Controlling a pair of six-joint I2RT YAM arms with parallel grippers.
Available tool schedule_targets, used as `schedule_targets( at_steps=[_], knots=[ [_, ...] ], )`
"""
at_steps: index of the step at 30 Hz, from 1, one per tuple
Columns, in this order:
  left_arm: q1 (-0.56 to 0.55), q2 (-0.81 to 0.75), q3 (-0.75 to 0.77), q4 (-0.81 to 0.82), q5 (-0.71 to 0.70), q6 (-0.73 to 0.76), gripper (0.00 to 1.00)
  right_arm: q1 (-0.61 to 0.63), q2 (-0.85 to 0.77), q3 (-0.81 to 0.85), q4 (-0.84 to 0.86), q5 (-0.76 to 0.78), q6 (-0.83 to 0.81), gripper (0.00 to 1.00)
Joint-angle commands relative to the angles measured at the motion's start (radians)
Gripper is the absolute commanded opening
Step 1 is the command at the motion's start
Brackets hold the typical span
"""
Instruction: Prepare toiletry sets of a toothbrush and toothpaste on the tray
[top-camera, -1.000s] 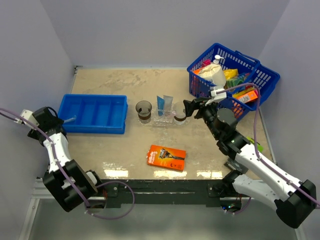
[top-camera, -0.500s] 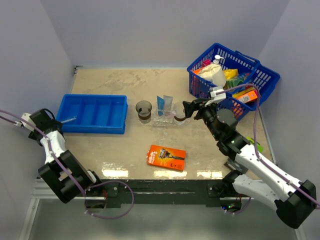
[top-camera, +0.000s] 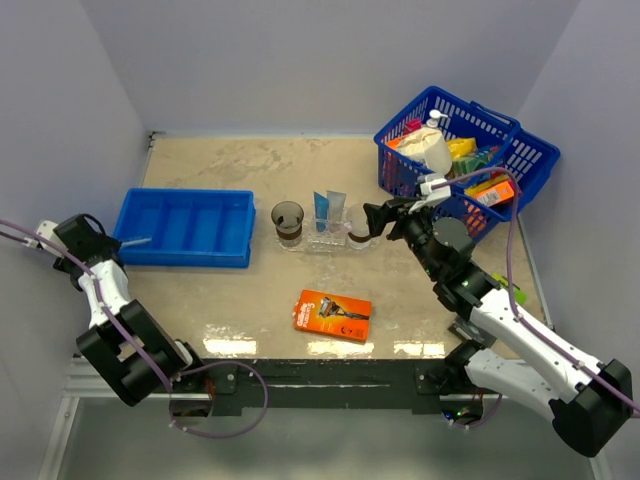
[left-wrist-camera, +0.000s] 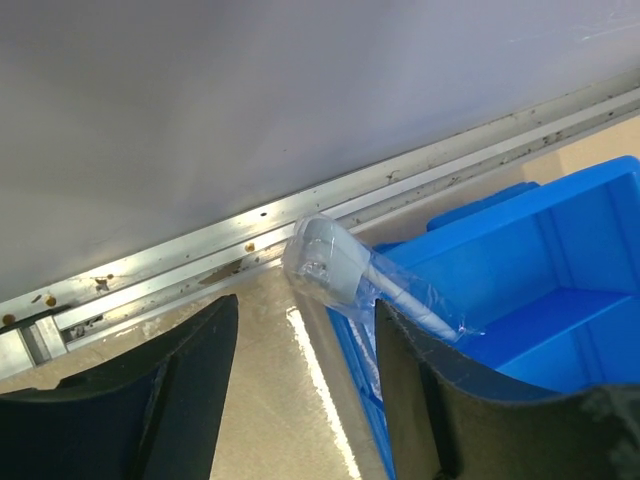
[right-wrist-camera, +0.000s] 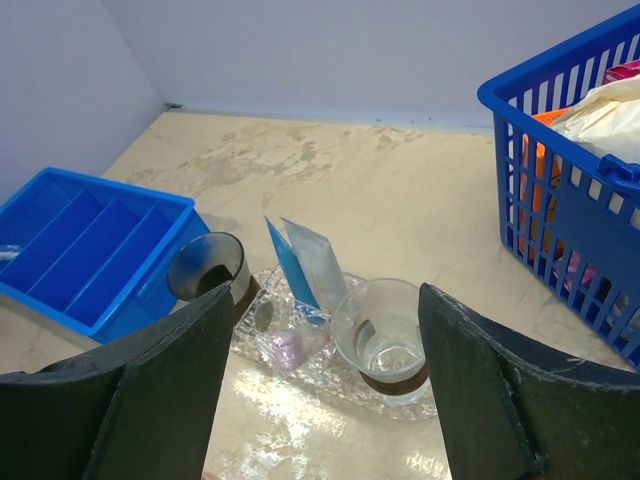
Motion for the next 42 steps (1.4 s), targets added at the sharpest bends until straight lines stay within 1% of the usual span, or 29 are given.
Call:
schedule_targets(
  at_steps=[1, 5, 7, 20, 27, 28, 33, 34, 37, 40, 42],
  knots=[
    [0.038, 0.001, 0.028, 0.079, 0.068, -0.023, 0.6, -0.005, 0.003, -0.015, 0.034, -0.005, 0.016, 0.77],
    [0.056, 0.016, 0.025, 0.105, 0.114, -0.024, 0.53, -0.005, 0.014, -0.02, 0.038, -0.008, 0.022, 0.77],
    [0.059, 0.014, 0.024, 0.11, 0.124, -0.024, 0.52, -0.005, 0.018, -0.021, 0.041, -0.011, 0.025, 0.77],
    [0.079, 0.047, 0.017, 0.134, 0.196, -0.023, 0.5, -0.005, 0.003, -0.031, 0.035, -0.008, 0.028, 0.77],
    [0.079, 0.039, 0.009, 0.151, 0.222, -0.014, 0.4, -0.005, -0.009, -0.034, 0.032, 0.001, 0.025, 0.77],
    [0.079, 0.034, 0.008, 0.156, 0.249, -0.009, 0.39, -0.003, -0.009, -0.034, 0.029, 0.001, 0.022, 0.77],
    [0.079, 0.022, -0.005, 0.163, 0.297, 0.002, 0.36, -0.005, -0.021, -0.037, 0.018, 0.012, 0.021, 0.77],
    [0.079, 0.017, -0.005, 0.2, 0.303, 0.002, 0.33, -0.005, -0.024, -0.038, 0.02, 0.012, 0.022, 0.77],
    [0.079, 0.01, -0.009, 0.211, 0.321, 0.005, 0.28, -0.003, -0.031, -0.043, 0.02, 0.015, 0.024, 0.77],
    [0.078, -0.001, -0.018, 0.223, 0.344, 0.006, 0.25, -0.005, -0.031, -0.043, 0.017, 0.018, 0.019, 0.77],
    [0.076, -0.007, -0.022, 0.228, 0.352, 0.009, 0.22, -0.005, -0.031, -0.041, 0.014, 0.021, 0.016, 0.77]
  ],
)
